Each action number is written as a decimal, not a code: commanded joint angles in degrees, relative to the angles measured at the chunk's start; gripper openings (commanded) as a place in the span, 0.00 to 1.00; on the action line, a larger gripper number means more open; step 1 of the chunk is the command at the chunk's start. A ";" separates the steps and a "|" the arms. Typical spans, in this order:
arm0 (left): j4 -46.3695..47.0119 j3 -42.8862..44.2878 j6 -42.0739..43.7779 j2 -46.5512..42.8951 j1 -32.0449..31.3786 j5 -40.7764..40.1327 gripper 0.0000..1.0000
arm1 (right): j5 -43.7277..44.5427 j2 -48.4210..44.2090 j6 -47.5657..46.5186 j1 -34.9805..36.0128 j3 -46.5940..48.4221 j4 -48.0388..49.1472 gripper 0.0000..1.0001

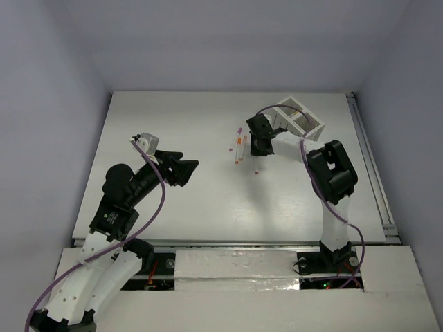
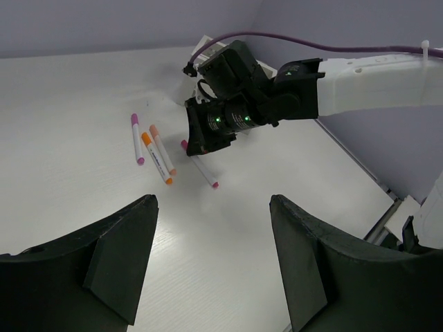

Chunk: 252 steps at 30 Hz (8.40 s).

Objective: Sort the stationery into containers
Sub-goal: Pick up the pen from the center of the board, then place the pen in the storage box, then pick up the pen from the center of the board, then place the pen in the storage box, then pick up the pen from the center of the board.

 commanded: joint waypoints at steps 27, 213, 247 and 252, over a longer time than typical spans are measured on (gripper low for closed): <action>1.49 -0.11 1.11 0.03 -0.13 -0.85 0.63 | 9.86 -7.90 -17.36 -14.73 19.96 23.23 0.01; 2.89 -0.81 1.02 0.13 1.45 1.09 0.33 | -6.48 1.06 -5.24 4.25 1.69 15.06 0.40; 2.72 -0.90 1.11 -0.40 1.45 1.26 0.34 | 7.59 0.91 -6.20 4.25 9.00 3.89 0.00; 2.63 -0.99 1.11 0.30 1.45 1.43 0.34 | 10.83 -9.36 -8.75 2.24 5.92 12.32 0.00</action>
